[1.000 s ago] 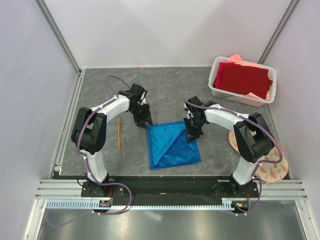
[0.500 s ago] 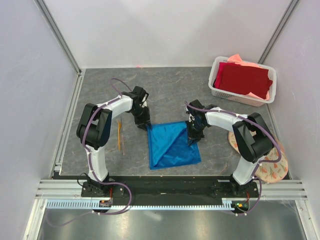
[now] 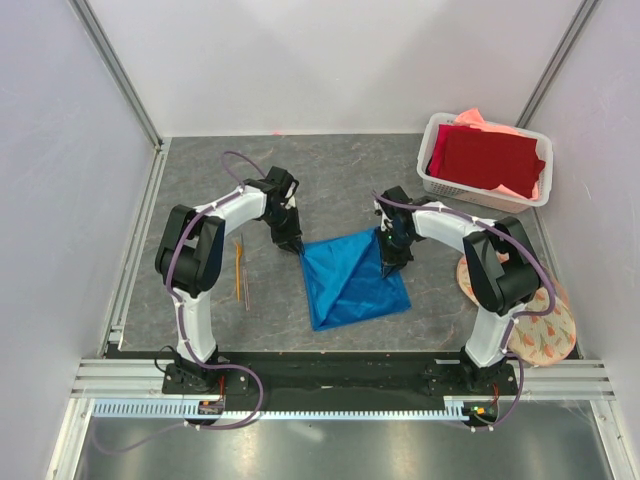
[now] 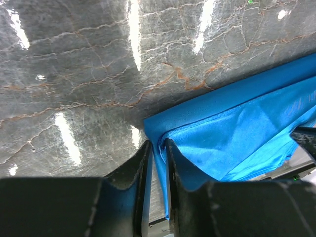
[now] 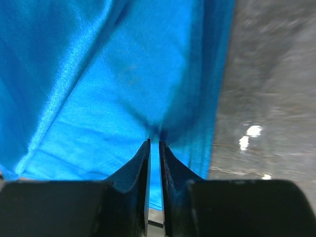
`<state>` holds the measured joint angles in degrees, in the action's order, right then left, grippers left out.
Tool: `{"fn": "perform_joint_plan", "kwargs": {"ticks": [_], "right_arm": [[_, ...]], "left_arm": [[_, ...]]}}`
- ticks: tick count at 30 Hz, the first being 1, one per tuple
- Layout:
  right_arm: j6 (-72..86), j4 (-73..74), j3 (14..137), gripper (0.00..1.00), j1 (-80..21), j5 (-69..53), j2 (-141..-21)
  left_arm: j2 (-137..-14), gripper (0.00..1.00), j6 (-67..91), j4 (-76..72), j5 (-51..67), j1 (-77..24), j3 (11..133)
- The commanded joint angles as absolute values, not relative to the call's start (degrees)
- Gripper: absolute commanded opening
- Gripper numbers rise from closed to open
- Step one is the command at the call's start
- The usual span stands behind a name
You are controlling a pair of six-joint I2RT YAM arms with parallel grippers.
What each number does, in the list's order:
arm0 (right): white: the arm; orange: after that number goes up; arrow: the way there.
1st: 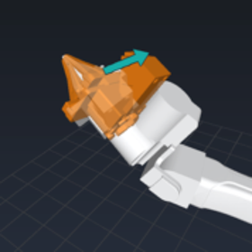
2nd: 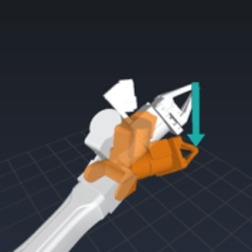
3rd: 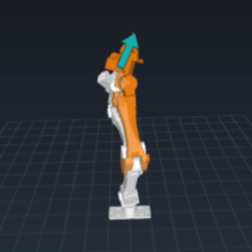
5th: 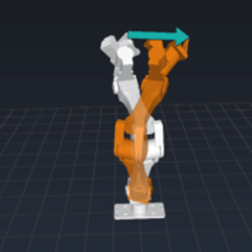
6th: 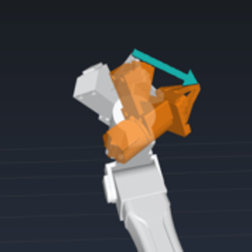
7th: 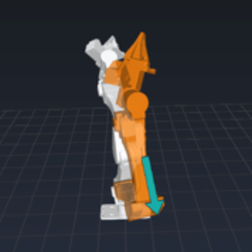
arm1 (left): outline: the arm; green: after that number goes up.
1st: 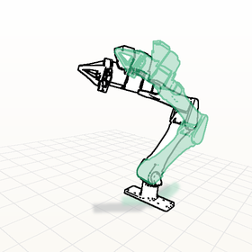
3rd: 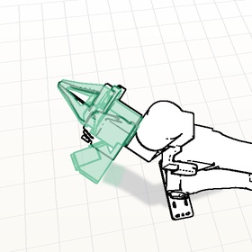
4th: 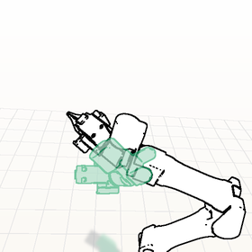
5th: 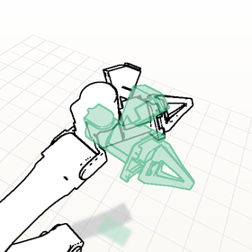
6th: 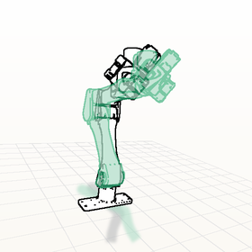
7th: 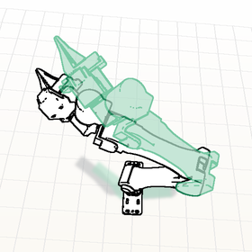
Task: Fold the napkin into a case and place the utensils inside
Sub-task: Pick up the upper triangle-folded napkin from the center of the board.
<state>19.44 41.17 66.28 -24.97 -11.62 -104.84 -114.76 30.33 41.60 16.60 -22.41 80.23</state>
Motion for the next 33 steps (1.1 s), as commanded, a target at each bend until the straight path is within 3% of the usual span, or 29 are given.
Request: {"fn": "perform_joint_plan", "kwargs": {"ticks": [1, 8, 14, 24, 33], "right_arm": [[15.03, 45.95, 72.15, 0.19, -25.83, -5.46, -104.33], [16.43, 52.38, 79.36, 0.43, -32.95, -1.93, -101.08], [24.95, 49.84, 79.81, 0.45, -41.91, -7.82, -99.23], [32.34, 45.26, 80.86, 0.45, -60.18, -2.12, -105.29], [32.7, 45.35, 82.97, 0.43, -65.13, 3.25, -110.12]], "left_arm": [[-115.58, 0.26, 29.44, 41.4, 17.31, -22.24, 82.35], [-111.72, 0.47, 32.51, 41.83, 15.38, -22.06, 80.51], [-102.23, 0.5, 38.84, 42.54, 12.48, -21.1, 75.59], [-79.21, 0.49, 48.77, 43.95, 13.18, -19.6, 57.93], [-65.31, 0.49, 50.54, 46.58, 13.97, -18.81, 50.8]]}}
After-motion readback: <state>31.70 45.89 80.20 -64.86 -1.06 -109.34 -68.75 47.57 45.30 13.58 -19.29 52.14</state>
